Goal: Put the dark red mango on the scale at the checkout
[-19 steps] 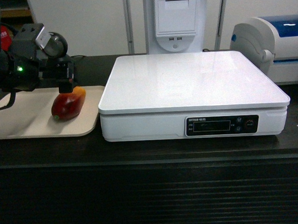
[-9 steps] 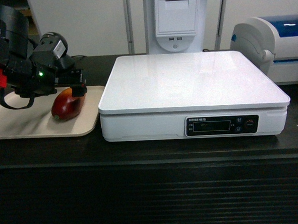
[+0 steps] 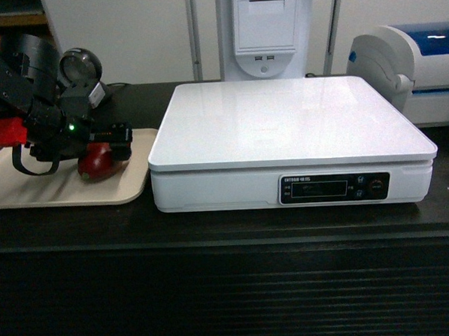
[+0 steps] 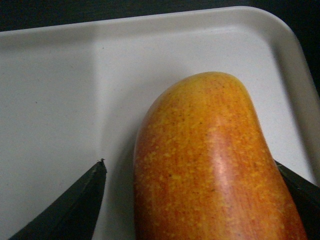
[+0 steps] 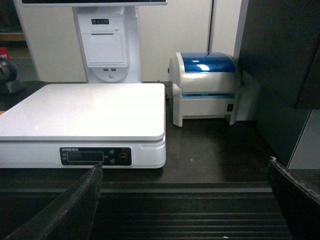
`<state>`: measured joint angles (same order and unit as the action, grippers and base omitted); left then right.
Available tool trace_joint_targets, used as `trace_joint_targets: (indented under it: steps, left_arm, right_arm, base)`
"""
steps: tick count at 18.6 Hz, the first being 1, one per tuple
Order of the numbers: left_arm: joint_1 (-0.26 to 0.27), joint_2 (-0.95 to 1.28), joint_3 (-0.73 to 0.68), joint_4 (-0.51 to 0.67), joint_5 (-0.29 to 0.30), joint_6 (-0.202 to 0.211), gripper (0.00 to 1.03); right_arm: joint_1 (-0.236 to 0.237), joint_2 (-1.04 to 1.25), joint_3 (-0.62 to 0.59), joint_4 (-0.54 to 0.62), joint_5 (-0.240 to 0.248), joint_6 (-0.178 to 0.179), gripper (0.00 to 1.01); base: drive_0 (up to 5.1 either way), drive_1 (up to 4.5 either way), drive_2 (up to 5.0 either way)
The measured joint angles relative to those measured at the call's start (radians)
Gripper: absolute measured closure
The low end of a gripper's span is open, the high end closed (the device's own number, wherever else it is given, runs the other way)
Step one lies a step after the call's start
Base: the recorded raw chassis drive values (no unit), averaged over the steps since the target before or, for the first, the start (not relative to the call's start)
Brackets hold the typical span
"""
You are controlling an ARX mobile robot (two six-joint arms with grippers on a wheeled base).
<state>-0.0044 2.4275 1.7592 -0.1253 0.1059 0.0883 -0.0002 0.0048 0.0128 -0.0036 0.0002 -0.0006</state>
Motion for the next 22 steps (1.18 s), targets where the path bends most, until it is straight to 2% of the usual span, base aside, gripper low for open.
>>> trace_joint_targets:
  steps: [3,4,10,12,14,16,18,22]
  left_arm:
    - [-0.002,0.001,-0.013,0.022,-0.002,-0.001,0.38]
    - [-0.003,-0.001,-0.019,0.029,-0.002,-0.002,0.43]
    - [-0.016,-0.082,-0.148,0.099,0.001,-0.002,0.44]
    - [-0.034,-0.165,-0.217,0.145,0.015,-0.015,0.44]
    - [-0.068,-0.288,-0.285,0.197,0.018,-0.033,0.44]
    - [-0.187,-0.478,-0.370,0.264,0.031,-0.037,0.44]
    - [-0.232,-0.509,-0.374,0.272,0.039,-0.040,0.44]
    - [-0.333,-0.502,-0.362,0.282,0.046,-0.083,0.44]
  right_arm:
    - [0.000,0.000,0.000,0.000,0.000,0.000,0.03]
    - [0.000,0.000,0.000,0.000,0.000,0.000,0.03]
    - [0.000,0.000,0.000,0.000,0.000,0.000,0.03]
    - [0.000,0.000,0.000,0.000,0.000,0.000,0.03]
    - [0.000,0.000,0.000,0.000,0.000,0.000,0.03]
    - [0.000,0.000,0.000,0.000,0.000,0.000,0.03]
    - [0.000,0.000,0.000,0.000,0.000,0.000,0.03]
    - [0.000,0.000,0.000,0.000,0.000,0.000,0.03]
  base:
    - [0.0,0.00,0.0]
    - [0.0,0.00,0.0]
    - [0.0,0.00,0.0]
    - [0.0,0.00,0.0]
    - [0.0,0.00,0.0]
    - [0.0,0.00,0.0]
    - [0.0,0.00,0.0]
    - [0.0,0.00,0.0]
